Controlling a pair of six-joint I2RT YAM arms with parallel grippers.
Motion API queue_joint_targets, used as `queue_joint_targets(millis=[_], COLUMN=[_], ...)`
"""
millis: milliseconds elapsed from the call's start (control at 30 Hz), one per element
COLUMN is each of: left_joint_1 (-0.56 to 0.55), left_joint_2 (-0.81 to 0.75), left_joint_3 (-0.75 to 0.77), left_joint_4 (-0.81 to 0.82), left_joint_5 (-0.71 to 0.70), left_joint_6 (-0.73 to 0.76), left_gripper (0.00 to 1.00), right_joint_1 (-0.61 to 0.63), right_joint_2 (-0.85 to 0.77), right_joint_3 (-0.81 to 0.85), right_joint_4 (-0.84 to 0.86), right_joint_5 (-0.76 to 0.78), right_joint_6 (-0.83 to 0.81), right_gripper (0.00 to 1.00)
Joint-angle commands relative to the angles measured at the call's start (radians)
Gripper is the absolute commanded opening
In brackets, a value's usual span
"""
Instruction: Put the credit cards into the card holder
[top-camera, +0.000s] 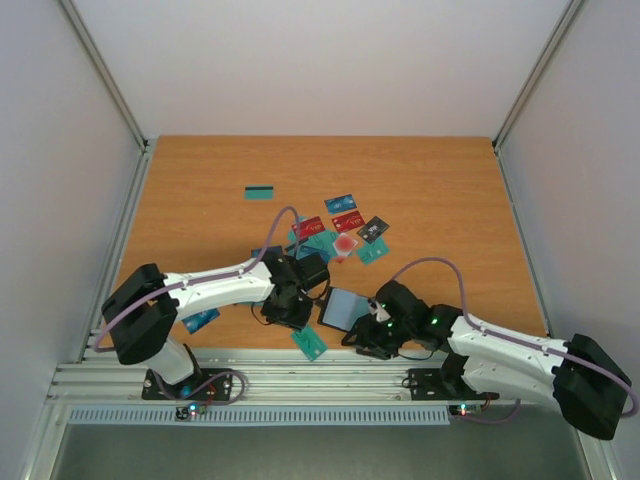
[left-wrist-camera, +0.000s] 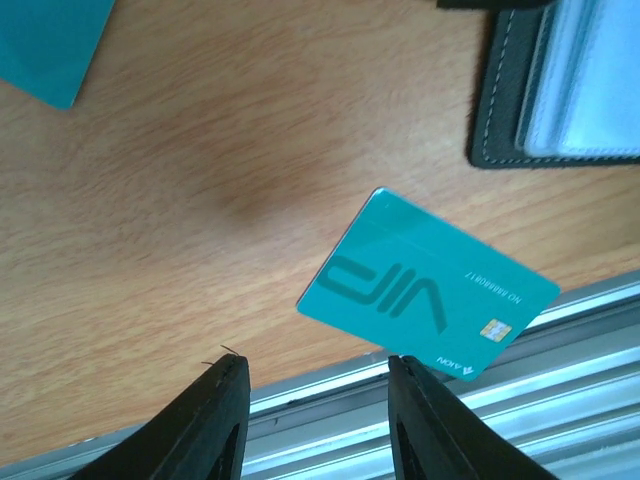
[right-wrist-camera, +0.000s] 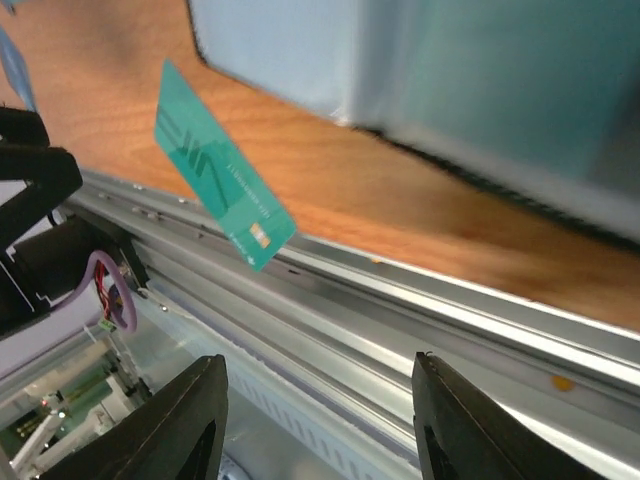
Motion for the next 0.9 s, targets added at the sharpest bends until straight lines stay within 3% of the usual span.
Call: queue_joint_targets(millis=[0,300,867], left_joint_1=[0.024,0.075,0.104], left_joint_2=[-0.055,-0.049,0.025], left_joint_3=[-0.046,-0.097,-0.133], left_joint_4=[0.013,0.089,0.152], left_joint_5=[0.064,0.123,0.184], left_joint_6=[0.061,0.122,0.19], left_gripper=[0.4,0.4,0.38], right_joint_1=[0.154,0.38,0.405], right_joint_2=[0.059,0.381,0.517], right_joint_3=[-0.001,0.064,0.014], right_joint_4=[0.206,0.478,0.71], right_joint_5=[0.165,0.337,0.418], right_joint_6=[0.196,0.364,0.467], right_gripper=[0.53,0.52,0.49])
